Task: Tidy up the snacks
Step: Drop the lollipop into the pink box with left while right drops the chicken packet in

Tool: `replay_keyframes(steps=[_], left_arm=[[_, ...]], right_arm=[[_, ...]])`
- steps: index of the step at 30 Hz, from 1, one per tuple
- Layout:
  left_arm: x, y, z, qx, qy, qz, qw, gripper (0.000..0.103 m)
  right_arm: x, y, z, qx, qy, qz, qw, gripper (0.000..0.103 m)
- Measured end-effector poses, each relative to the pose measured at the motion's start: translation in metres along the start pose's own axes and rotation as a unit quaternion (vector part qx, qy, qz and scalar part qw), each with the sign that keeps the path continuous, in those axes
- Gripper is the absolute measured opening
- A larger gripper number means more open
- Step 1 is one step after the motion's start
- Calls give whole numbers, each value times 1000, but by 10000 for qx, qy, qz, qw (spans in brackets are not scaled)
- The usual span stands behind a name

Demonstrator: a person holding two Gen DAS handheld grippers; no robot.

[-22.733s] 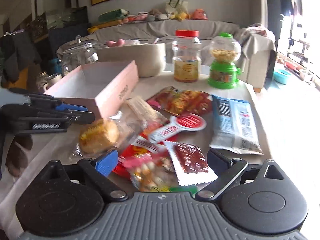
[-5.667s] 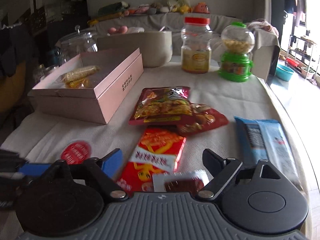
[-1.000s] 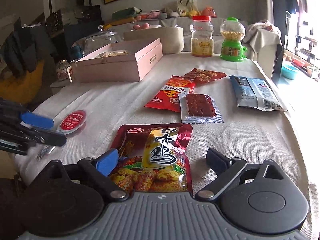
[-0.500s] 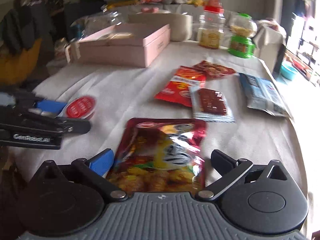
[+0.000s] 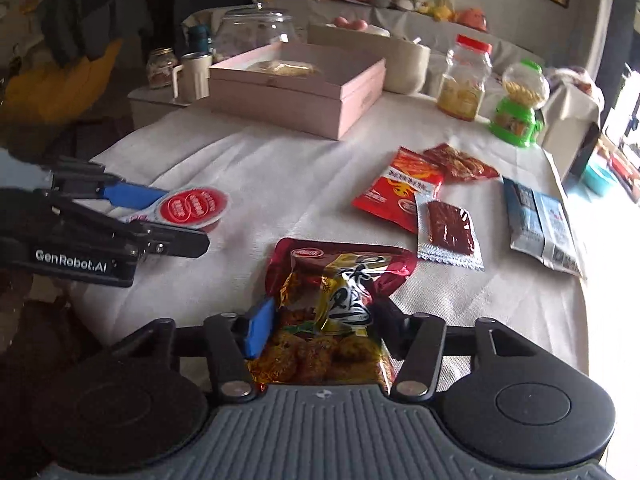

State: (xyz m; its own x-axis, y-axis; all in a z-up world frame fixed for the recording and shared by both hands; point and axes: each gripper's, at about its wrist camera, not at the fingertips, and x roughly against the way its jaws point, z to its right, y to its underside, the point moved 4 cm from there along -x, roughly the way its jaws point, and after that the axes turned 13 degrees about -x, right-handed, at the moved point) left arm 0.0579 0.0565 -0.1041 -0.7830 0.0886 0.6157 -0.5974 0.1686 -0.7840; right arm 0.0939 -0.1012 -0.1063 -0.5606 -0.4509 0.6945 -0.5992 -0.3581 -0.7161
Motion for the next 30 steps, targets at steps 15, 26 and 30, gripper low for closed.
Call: replay_keyframes(steps=[15, 26, 30], left_arm=[[30, -1, -4, -3, -172, 285, 9994, 63], [29, 1, -6, 74, -148, 257, 9995, 63], [28, 1, -9, 134, -131, 236, 9995, 63]], right_arm=[[26, -17, 14, -118, -33, 285, 9995, 31], [40, -43, 28, -352, -168, 507, 9979, 28], [44, -52, 31, -461, -274, 537, 9971, 28]])
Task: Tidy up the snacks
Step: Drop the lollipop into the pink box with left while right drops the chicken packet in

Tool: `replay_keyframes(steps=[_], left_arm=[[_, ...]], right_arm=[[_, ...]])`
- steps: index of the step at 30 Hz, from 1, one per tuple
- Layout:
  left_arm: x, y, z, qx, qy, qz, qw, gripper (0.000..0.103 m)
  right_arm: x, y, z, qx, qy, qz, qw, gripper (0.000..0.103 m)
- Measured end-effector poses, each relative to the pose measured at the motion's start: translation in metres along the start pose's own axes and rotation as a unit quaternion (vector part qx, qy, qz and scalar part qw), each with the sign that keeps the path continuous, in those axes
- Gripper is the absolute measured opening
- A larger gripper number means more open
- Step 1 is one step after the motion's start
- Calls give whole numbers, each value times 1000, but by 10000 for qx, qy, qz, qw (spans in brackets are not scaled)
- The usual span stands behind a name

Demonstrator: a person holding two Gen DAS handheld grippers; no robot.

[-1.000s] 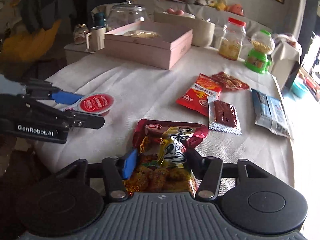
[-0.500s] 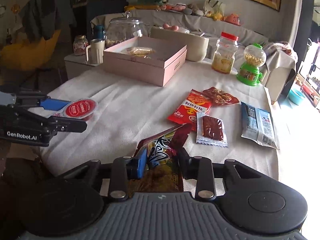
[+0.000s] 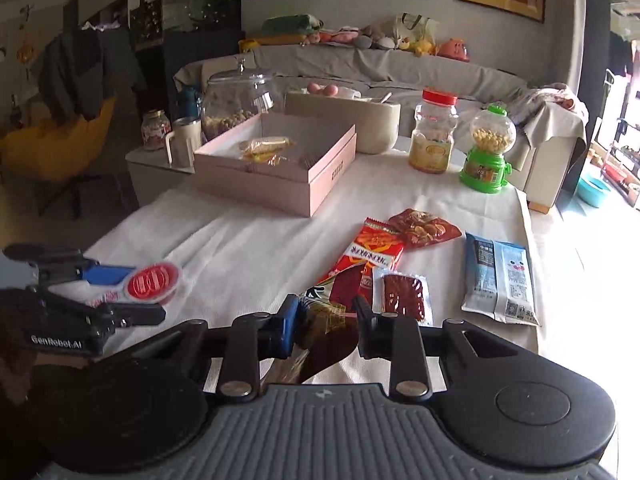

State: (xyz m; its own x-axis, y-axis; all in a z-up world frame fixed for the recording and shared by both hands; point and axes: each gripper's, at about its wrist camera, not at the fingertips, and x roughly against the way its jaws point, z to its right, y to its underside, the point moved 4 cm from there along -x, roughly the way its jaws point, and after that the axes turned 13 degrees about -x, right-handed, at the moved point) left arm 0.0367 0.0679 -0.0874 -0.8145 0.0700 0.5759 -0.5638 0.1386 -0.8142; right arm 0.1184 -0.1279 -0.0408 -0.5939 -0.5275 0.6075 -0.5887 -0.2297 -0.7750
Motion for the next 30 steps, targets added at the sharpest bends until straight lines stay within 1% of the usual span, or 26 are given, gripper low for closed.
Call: replay_keyframes(steps=[4, 7, 9, 11, 13, 15, 18, 19, 20, 22, 23, 24, 25, 26, 28, 30], left_arm=[[-2, -1, -6, 107, 59, -15, 9999, 63], [-2, -16, -21, 202, 127, 101, 9997, 63], [-1, -38, -39, 207, 65, 318, 9993, 63], [-3, -68, -61, 144, -89, 580, 9982, 63], [-13, -102, -83, 78, -198, 769, 9968, 63], [-33, -133, -107, 181, -223, 891, 9956, 63], [-86, -167, -139, 385, -2, 852, 9956, 63], [-109, -173, -149, 431, 91, 714, 9965, 63], [-133, -176, -159, 453, 127, 405, 9981, 63], [-177, -171, -174, 385, 15, -308, 9988, 64], [-191, -167, -178, 299, -40, -530, 9981, 63], [-195, -164, -178, 80, -220, -463, 9987, 63], [-194, -161, -178, -99, -296, -401, 9987, 61], [-192, -159, -180, -104, -234, -328, 9991, 60], [-187, -154, -186, 85, -79, -131, 9998, 60], [-181, -149, -191, 20, -220, -58, 9997, 60]], right_arm=[[3, -14, 0, -46, -120, -8, 9999, 28], [5, -39, -6, 68, -209, 17, 9998, 28], [4, -67, -14, 213, -228, 145, 9994, 28], [-1, -100, -22, 300, -284, 285, 9987, 28], [-14, -136, -32, 334, -339, 374, 9982, 28], [-35, -167, -41, 364, -331, 413, 9979, 28], [-76, -203, -55, 432, -136, 448, 9980, 28], [-91, -212, -58, 422, -51, 432, 9982, 28], [-108, -221, -60, 359, 23, 402, 9985, 28], [-140, -235, -63, 177, 100, 277, 9994, 28], [-155, -241, -65, 65, 106, 219, 9997, 28], [-171, -246, -67, -14, 89, 182, 9998, 28], [-186, -250, -70, -73, 17, 165, 9998, 28], [-204, -254, -74, -153, -105, 151, 9997, 28], [-237, -259, -83, -257, -347, 78, 9990, 28], [-271, -256, -91, -321, -508, -59, 9982, 28]])
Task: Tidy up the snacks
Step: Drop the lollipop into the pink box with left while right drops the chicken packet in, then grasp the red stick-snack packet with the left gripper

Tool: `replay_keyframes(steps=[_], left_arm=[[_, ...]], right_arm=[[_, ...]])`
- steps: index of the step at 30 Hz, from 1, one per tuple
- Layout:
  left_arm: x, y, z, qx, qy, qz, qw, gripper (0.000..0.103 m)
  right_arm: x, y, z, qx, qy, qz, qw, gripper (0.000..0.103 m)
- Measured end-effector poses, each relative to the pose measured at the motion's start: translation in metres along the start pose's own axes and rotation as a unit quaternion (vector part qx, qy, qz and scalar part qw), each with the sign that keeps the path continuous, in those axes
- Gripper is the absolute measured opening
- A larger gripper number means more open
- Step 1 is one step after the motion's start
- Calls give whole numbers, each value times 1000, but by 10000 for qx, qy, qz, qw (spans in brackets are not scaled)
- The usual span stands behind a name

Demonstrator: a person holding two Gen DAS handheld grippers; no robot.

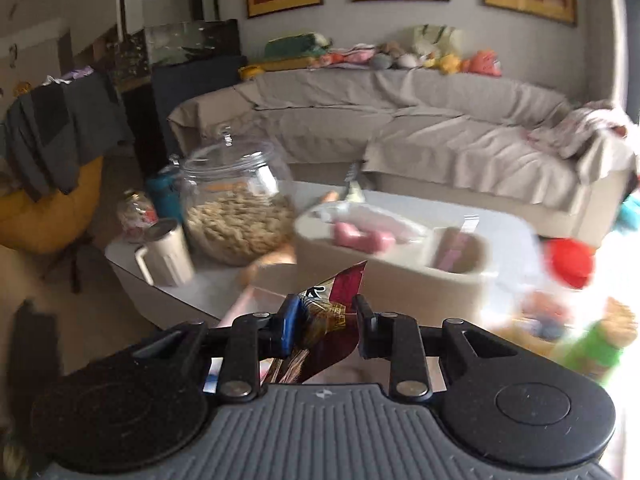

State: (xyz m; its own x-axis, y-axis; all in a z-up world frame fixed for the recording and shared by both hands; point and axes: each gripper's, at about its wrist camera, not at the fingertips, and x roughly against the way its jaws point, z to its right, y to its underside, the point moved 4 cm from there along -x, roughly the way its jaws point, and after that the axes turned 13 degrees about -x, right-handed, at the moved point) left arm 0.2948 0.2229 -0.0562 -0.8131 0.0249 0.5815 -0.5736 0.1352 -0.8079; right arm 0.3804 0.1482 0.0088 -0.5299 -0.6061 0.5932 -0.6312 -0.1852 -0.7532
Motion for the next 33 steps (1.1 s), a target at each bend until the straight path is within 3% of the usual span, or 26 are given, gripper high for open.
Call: replay_keyframes(steps=[4, 6, 8, 10, 13, 14, 17, 21, 25, 29, 33], left_arm=[[23, 9, -5, -54, -46, 10, 10000, 58], [37, 4, -10, 119, 24, 168, 9998, 58], [55, 0, -8, 306, -9, 403, 9987, 58], [68, -5, -1, 503, 22, 603, 9969, 58], [75, -12, 27, 739, 630, 582, 9936, 58], [73, -13, 41, 737, 945, 535, 9913, 58], [62, -11, 92, 500, 1686, 276, 9840, 58], [33, 1, 162, 74, 2094, -288, 9774, 58], [7, 12, 204, -203, 1774, -636, 9819, 58], [-14, 11, 216, -329, 1320, -699, 9882, 58], [-29, 8, 231, -621, 1073, -836, 9888, 58]], right_arm=[[-43, 25, 16, -211, -53, -819, 9964, 34], [-35, 32, 31, -286, -56, -779, 9965, 41], [-10, 37, 48, -408, -89, -597, 9973, 60], [23, 43, 62, -366, -107, -389, 9985, 67], [79, 58, 89, 25, 377, 9, 9993, 74], [96, 66, 101, 84, 561, 108, 9983, 79], [138, 94, 145, -53, 1154, 192, 9931, 83], [168, 149, 191, -260, 1699, 84, 9851, 83], [177, 201, 198, -275, 1762, -40, 9840, 83], [177, 235, 189, -515, 1135, -182, 9920, 83], [179, 251, 187, -434, 1334, 73, 9901, 84]])
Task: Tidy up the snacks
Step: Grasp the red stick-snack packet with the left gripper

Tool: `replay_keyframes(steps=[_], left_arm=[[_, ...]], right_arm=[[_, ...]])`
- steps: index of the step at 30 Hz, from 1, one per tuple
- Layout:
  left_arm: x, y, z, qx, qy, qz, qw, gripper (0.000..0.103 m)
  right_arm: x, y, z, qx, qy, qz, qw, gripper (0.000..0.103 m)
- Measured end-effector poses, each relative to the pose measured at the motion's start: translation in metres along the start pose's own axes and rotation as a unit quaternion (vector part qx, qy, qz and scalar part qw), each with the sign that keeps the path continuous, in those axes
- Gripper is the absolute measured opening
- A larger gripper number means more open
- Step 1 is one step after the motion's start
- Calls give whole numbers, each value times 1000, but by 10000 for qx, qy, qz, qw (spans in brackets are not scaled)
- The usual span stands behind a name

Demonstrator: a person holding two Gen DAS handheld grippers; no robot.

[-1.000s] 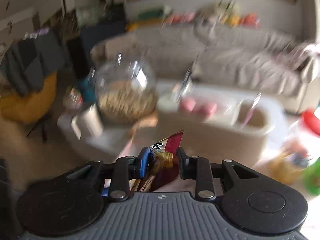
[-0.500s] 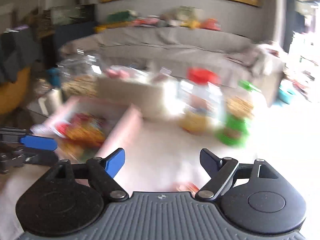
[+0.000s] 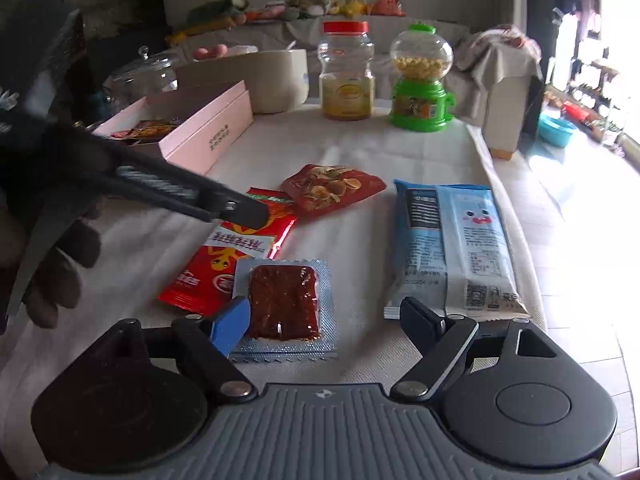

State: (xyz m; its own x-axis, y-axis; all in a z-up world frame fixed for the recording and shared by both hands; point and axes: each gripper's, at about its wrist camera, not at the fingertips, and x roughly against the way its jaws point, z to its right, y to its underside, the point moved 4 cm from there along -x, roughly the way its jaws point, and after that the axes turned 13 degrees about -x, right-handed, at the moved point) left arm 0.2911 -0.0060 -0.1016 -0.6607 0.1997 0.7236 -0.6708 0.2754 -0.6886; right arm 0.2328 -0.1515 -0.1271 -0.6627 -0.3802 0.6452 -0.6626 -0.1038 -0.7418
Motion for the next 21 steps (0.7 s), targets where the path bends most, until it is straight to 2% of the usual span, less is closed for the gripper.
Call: replay_keyframes(steps=[2, 5, 7, 14, 21], left_arm=[[-9, -1, 13, -298, -68, -135, 9994, 60], [-13, 1, 29, -989, -381, -128, 9943, 63], [-12, 6, 31, -1252, -497, -79, 9909, 63], [14, 35, 4, -839, -529, -59, 9951, 64], [58, 77, -9, -323, -149, -116, 9993, 62]], right_arm=[[0, 3, -1, 68, 109, 102, 9999, 86], [7, 5, -3, 112, 101, 183, 9997, 87], [8, 6, -3, 131, 87, 157, 9998, 87], [9, 8, -3, 143, 118, 173, 9997, 87], [11, 10, -11, 422, 388, 272, 9980, 88]])
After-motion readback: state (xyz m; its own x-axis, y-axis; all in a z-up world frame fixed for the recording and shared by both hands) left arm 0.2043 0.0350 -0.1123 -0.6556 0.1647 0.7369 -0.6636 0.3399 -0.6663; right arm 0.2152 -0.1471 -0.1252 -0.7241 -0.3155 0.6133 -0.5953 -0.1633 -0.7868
